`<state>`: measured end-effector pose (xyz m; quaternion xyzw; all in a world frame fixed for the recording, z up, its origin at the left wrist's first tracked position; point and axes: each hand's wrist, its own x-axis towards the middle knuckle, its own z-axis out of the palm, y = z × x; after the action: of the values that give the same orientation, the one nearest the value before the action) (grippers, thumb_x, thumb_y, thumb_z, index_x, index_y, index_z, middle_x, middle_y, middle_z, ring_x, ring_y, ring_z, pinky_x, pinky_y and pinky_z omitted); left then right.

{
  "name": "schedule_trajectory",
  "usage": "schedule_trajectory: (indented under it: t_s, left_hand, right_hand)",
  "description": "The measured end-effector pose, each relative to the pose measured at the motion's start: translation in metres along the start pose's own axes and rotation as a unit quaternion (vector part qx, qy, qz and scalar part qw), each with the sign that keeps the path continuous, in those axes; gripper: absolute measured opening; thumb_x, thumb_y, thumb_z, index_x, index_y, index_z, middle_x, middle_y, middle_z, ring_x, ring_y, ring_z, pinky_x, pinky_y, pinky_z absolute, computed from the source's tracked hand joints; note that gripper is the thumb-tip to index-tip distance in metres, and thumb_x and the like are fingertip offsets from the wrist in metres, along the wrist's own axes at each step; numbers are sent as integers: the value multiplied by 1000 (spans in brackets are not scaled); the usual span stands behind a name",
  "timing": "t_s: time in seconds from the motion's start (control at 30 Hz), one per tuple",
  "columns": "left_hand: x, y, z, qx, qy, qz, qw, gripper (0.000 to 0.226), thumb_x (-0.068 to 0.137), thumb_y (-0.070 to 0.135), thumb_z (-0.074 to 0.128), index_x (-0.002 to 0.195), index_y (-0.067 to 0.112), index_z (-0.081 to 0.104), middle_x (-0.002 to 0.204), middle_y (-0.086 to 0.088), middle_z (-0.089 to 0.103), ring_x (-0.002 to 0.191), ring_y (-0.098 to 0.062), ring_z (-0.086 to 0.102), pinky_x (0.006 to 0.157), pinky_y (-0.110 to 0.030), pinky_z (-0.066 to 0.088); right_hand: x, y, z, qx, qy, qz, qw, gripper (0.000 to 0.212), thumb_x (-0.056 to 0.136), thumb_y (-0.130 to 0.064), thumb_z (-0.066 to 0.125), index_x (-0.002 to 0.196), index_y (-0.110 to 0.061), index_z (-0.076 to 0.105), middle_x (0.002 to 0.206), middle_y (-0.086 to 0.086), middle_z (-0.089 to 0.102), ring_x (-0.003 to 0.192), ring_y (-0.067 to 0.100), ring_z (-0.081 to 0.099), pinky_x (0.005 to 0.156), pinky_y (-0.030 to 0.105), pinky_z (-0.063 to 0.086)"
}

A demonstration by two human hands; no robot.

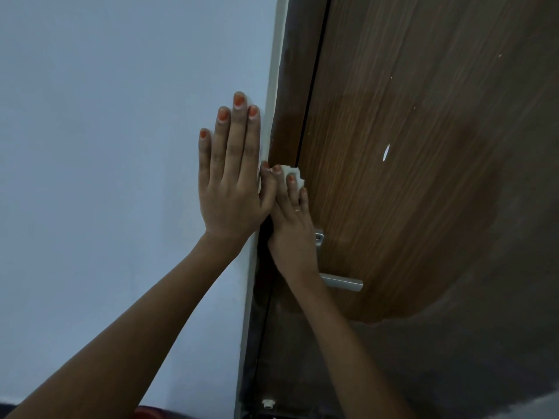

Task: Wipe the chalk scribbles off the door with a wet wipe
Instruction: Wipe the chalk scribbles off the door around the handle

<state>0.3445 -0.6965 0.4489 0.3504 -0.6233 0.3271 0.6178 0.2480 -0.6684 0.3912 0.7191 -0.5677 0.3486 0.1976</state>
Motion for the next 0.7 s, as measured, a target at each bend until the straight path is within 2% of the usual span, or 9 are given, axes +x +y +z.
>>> schedule_trajectory:
  t_s: [0.1, 0.17, 0.27, 0.33, 0.43, 0.5, 0.53, 0.63, 0.7]
  left_hand:
    - [-2, 0, 1, 3, -1, -9, 1000, 57, 85, 11, 52, 137, 0, 31, 136, -24, 45, 139, -27, 20, 116, -36, 11]
    - [-2, 0, 0, 0, -2, -14, 1000, 57, 86, 11, 52, 137, 1, 29, 137, -24, 43, 143, -15, 2, 116, -37, 11]
    - [-2, -1, 0, -4, -3, -14, 1000, 56, 86, 12, 51, 137, 0, 29, 137, -24, 43, 141, -9, -4, 116, -36, 10]
    - [-1, -1, 0, -6, -2, -14, 1000, 56, 87, 12, 50, 137, 0, 29, 137, -24, 43, 141, -8, -4, 116, -36, 9]
    - [-2, -1, 0, -7, 0, -18, 1000, 55, 87, 13, 50, 137, 1, 29, 137, -24, 44, 141, -8, -5, 116, -35, 9]
    - [-2, -1, 0, -5, -2, -19, 1000, 55, 88, 13, 50, 137, 1, 29, 137, -24, 43, 141, -8, -5, 116, -36, 9]
    - [-2, 0, 0, -5, -2, -18, 1000, 55, 88, 13, 49, 137, 1, 29, 137, -24, 43, 141, -8, -5, 116, -36, 9]
    - [-2, 0, 0, -8, -5, -17, 1000, 55, 87, 13, 49, 137, 1, 29, 137, -25, 43, 141, -8, -5, 116, -36, 9]
    - [-2, 0, 0, -9, -4, -17, 1000, 55, 88, 13, 49, 137, 1, 29, 137, -25, 43, 141, -8, -5, 116, -36, 9]
  right_hand:
    - [-31, -13, 30, -37, -69, 59, 995, 57, 90, -18, 24, 146, -9, 17, 153, 10, 5, 140, 29, 0, 114, 40, -2]
    - [-58, -17, 49, -57, -75, 81, 992, 57, 87, -21, 21, 142, -6, 28, 149, 13, 17, 138, 31, 15, 111, 45, 12]
    - [-97, -7, 74, -73, -79, 59, 992, 53, 80, -15, 57, 131, -4, 48, 143, 13, 36, 130, 29, 32, 103, 45, 29]
    - [-118, -1, 86, -94, -153, 61, 982, 68, 64, -15, 78, 128, -9, 54, 138, 10, 48, 128, 27, 41, 102, 41, 31]
    - [-143, 6, 94, -120, -249, 60, 959, 72, 58, -19, 83, 125, -15, 58, 137, 5, 50, 126, 22, 46, 112, 39, 23]
    - [-158, 11, 97, -134, -290, 41, 947, 72, 57, -18, 82, 125, -17, 58, 138, 2, 49, 127, 19, 45, 114, 40, 1]
    - [-164, 13, 98, -138, -311, 37, 940, 73, 55, -18, 83, 124, -18, 59, 137, 1, 50, 126, 17, 46, 113, 41, -4]
    - [-172, 20, 100, -133, -348, 17, 928, 74, 49, -18, 85, 119, -20, 63, 134, -3, 54, 123, 14, 50, 112, 40, -2]
    - [-167, 22, 97, -125, -338, 9, 933, 74, 52, -16, 83, 122, -20, 60, 136, -3, 51, 125, 14, 47, 112, 38, 0]
